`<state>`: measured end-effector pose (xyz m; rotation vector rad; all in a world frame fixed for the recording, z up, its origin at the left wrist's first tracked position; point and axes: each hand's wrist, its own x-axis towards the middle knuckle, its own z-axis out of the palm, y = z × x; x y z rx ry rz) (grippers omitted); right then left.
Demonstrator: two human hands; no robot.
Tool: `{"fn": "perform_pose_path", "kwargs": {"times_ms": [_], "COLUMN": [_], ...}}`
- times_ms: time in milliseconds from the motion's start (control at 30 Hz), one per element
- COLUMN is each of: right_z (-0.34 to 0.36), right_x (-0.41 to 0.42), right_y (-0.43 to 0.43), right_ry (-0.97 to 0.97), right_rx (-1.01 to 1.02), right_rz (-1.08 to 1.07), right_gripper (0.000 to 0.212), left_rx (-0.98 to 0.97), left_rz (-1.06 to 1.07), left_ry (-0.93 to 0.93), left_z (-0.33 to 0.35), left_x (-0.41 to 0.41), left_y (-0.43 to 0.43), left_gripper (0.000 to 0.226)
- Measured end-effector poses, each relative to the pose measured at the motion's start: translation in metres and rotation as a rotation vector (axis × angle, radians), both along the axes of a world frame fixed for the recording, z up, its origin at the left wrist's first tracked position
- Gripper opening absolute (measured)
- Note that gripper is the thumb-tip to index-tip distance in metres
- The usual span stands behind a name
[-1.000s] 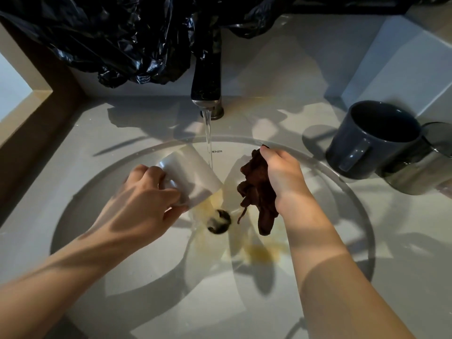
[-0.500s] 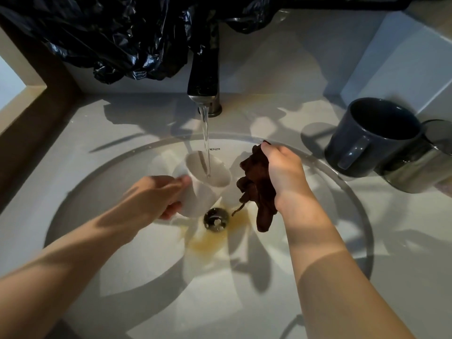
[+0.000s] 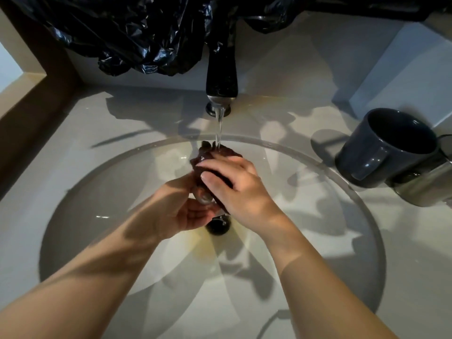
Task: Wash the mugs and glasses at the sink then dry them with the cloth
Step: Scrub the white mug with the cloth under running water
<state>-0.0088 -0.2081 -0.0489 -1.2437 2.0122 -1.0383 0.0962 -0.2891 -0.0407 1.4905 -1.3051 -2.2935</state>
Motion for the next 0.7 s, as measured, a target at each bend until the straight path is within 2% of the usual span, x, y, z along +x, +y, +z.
{"fn": "perform_pose_path", "kwargs": {"times_ms": [67,200,267,367,467,500,600,700], "right_z": [-0.006,-0.010,-0.010,-0.004,-0.005,-0.008,-0.017,-0.023], "right_x": [0.000,-0.006,0.000,0.017,0.008,0.001,-0.015,-0.030], "right_y": [-0.011,-0.024,-0.015,0.000,-0.005,-0.010,-0.020,-0.013], "right_ry": [0.061,-0.165,-0.081,0.045,0.095,0.017,-0.466,-0.947], "right_rx": [-0.053,-0.151,-0.080,0.053,-0.098,-0.151,-0.144,-0.015], "right_rz": [-0.038,-0.269,-0.234,-0.050,-0.148,-0.220,-0.415,-0.420], "right_gripper": [0.029,0.033,0.035,0.033,0.036,0.038,0.033,0.053], "left_rx": [-0.027,-0.039,-0.039,-0.054,-0.070,-0.080,-0.121,-0.163], "left_rz": [-0.020,-0.116,-0.125,-0.112,-0.150,-0.171,-0.238,-0.348], "left_ry": [0.034,0.066,0.061,0.065,0.093,0.098,0.100,0.164], "left_z": [0.003,0.002,0.002,0.004,0.006,0.006,0.008,0.010], "left_x": [0.003,0.009,0.009,0.008,0.008,0.008,0.010,0.013], "left_y": [-0.005,-0.009,-0.008,-0.007,-0.007,-0.007,-0.008,-0.008], "left_gripper": [0.039,0.061,0.058,0.049,0.052,0.053,0.052,0.045]}}
